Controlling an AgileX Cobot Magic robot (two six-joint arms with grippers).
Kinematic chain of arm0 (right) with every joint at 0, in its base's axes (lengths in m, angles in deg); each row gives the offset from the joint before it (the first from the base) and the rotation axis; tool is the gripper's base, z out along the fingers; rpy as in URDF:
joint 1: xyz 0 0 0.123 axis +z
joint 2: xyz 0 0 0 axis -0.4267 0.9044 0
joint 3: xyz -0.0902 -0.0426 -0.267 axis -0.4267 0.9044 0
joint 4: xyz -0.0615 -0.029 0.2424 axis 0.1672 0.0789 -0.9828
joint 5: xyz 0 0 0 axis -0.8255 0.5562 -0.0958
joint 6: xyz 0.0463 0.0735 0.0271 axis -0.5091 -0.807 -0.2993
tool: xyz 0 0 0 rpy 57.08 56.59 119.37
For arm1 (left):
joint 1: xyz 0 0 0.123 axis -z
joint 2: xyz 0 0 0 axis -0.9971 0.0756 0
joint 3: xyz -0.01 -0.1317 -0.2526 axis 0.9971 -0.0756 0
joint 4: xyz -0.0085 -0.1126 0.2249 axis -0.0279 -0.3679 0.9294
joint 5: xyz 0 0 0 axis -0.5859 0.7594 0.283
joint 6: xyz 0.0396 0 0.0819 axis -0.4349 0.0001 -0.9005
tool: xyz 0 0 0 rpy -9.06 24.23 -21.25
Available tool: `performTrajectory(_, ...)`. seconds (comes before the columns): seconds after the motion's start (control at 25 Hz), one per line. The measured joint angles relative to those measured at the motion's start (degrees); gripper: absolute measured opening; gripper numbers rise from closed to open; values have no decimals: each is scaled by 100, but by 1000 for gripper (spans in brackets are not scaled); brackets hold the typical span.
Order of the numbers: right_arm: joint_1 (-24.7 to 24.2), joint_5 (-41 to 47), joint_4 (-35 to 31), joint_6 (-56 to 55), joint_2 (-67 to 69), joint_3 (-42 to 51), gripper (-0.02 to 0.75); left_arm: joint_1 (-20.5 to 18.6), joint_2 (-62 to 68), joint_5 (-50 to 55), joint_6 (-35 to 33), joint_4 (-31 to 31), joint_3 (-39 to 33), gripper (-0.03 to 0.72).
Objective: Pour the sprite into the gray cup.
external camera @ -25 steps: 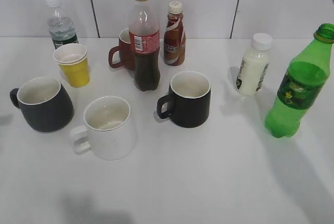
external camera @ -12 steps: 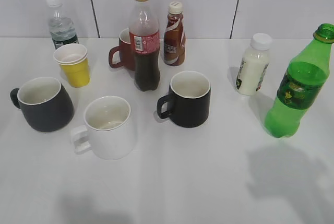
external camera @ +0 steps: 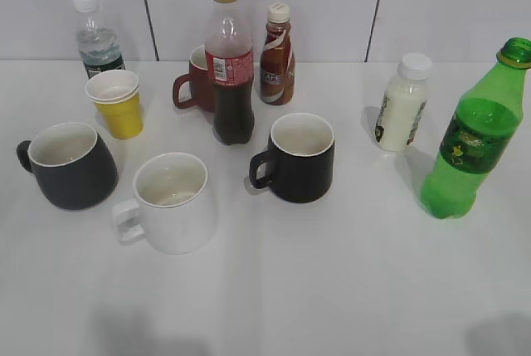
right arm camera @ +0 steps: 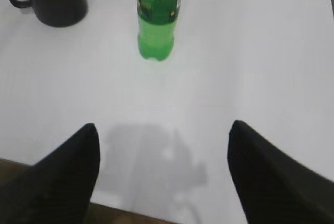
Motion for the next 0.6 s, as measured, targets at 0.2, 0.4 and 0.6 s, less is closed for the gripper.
performTrajectory(0.2, 0, -360, 41, -24, -400, 377, 566, 5, -20, -349, -187, 9, -215, 281)
performTrajectory(0.4, 0, -408, 29, -39, -399, 391, 565, 5, -20, -403, -224, -1, -221, 251)
performTrajectory(0.6, 0, -408, 2, -39, -399, 391, 565, 5, -20, -405, -228, -1, -221, 241)
